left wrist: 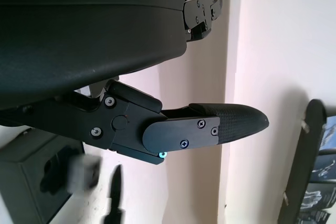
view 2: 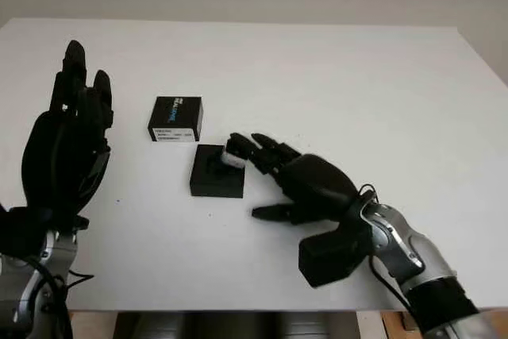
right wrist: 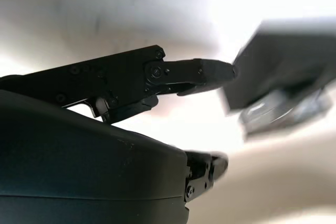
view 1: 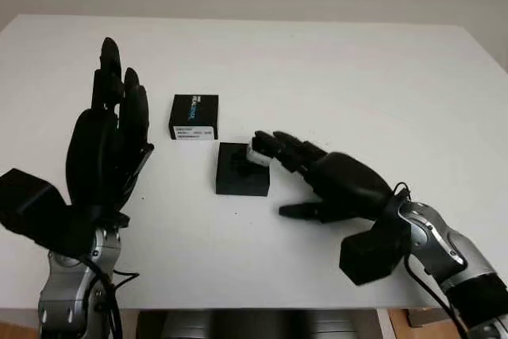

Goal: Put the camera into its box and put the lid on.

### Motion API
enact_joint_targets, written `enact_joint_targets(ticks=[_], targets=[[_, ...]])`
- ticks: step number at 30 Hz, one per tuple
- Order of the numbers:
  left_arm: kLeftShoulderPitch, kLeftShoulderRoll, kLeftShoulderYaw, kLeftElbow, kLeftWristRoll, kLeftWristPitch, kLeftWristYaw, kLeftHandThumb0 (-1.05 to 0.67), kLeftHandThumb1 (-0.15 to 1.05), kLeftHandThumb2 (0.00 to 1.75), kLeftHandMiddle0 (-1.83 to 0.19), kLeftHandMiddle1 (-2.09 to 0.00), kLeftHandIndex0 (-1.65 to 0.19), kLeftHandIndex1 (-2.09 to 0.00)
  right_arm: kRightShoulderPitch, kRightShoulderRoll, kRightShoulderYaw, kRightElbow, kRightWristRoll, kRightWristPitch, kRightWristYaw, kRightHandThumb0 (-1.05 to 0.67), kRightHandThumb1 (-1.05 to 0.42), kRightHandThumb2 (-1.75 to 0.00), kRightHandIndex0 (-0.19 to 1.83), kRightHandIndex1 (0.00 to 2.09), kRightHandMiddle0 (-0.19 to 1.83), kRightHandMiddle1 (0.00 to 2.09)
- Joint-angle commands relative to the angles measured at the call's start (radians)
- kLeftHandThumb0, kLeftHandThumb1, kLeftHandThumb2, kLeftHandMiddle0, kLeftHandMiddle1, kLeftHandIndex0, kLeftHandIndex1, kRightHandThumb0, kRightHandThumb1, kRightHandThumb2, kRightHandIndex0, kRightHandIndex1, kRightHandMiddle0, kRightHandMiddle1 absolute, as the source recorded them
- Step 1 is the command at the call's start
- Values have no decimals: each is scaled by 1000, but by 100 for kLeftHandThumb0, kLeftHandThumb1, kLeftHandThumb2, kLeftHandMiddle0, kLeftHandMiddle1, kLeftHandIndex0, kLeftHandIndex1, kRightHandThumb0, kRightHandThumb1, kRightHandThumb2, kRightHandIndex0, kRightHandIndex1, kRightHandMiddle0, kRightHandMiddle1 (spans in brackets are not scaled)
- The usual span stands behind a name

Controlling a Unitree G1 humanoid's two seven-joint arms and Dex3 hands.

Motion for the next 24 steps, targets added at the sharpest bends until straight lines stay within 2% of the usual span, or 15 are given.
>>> enact_joint_targets(ticks=[1,2,8,14,22,24], targets=[[-16,2,2,20,-7,-18,-10,-76,105,53,19,0,19,0,-51,16,-17,8,2,6,-29,-52,-105,-10,40,25,28,64],[-18,2,3,25,-8,-20,-11,-76,105,53,19,0,19,0,-61,16,-17,13,4,8,-32,-53,-104,-7,43,26,23,80],[-26,5,9,56,-22,-28,-26,-77,105,50,19,0,19,0,-79,36,-21,33,36,16,-29,-54,-100,-4,44,25,22,87],[-39,7,14,101,-36,-48,-45,-78,105,45,19,0,19,0,-112,92,-46,60,141,0,-26,-53,-92,-4,50,28,23,95],[-53,5,13,141,-34,-78,-53,-79,105,45,19,0,19,0,-156,128,-64,53,312,40,138,-54,-89,-5,46,29,12,103],[-56,4,13,146,-34,-83,-52,-79,105,44,19,0,19,0,-184,124,-71,33,361,107,224,-55,-88,-5,44,29,10,104]])
